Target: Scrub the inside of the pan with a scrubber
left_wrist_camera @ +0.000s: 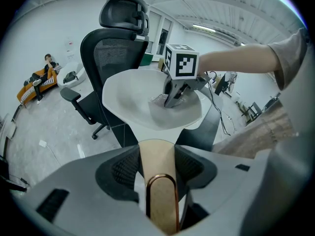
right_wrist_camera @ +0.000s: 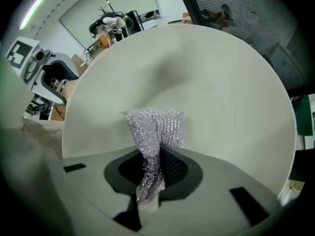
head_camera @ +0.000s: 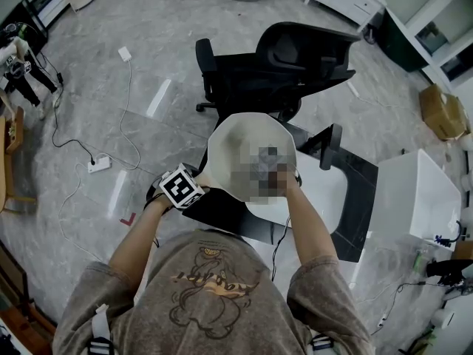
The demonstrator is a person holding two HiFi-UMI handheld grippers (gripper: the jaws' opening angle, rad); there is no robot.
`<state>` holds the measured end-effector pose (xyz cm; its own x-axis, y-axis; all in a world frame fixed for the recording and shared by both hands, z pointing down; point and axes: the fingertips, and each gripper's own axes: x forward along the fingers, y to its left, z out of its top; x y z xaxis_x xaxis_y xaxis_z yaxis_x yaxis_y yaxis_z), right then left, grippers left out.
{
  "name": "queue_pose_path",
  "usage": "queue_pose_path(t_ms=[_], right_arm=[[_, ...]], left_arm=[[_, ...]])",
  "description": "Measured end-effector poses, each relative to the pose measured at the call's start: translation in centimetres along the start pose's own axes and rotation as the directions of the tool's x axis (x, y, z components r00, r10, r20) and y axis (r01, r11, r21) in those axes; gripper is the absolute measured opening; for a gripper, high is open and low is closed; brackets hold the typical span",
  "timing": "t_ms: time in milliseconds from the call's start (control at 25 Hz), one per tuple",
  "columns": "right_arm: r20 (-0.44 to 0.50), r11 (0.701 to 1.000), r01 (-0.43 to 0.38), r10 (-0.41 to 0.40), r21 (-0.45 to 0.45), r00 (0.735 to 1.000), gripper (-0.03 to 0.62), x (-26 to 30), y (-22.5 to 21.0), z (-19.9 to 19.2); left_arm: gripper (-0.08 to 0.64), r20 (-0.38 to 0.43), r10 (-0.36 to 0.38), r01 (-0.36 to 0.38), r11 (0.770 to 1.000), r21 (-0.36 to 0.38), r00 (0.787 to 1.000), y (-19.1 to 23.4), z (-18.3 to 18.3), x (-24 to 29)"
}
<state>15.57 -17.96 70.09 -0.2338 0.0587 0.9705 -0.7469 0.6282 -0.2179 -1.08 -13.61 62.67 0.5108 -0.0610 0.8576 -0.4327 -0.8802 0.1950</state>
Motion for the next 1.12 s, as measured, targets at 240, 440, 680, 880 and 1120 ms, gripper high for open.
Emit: queue_pose_path(t_ms=[240, 440, 680, 880, 1120], right_arm=[[-0.008, 0.996, -0.079, 0.079, -0.040, 0.997, 0.074, 0.6, 3.1, 0.2], [0.000, 0.987, -0.142, 0.143, -0.077, 0.990, 0.074, 1.2, 5.6, 1.3], [0.046, 0.975, -0.205, 0.210, -0.087, 0.977, 0.074, 1.9, 7.8, 3.7], [0.116, 0.973, -0.221, 0.228, -0.071, 0.967, 0.074, 2.4, 8.4, 6.2], [0.217, 0.981, -0.194, 0.196, -0.032, 0.956, 0.074, 2.3, 7.6, 9.0]], left_arm=[[0.236, -0.004, -0.004, 0.004, 1.000, -0.003, 1.000, -0.1, -0.1, 0.0], [0.236, -0.006, -0.006, 0.006, 1.000, 0.001, 1.000, 0.0, -0.1, 0.1], [0.236, -0.009, -0.009, 0.009, 1.000, 0.002, 1.000, 0.0, -0.1, 0.1], [0.236, -0.012, -0.010, 0.010, 1.000, 0.001, 1.000, 0.0, -0.2, 0.1], [0.236, -0.018, -0.010, 0.010, 1.000, -0.001, 1.000, 0.0, -0.2, 0.0]])
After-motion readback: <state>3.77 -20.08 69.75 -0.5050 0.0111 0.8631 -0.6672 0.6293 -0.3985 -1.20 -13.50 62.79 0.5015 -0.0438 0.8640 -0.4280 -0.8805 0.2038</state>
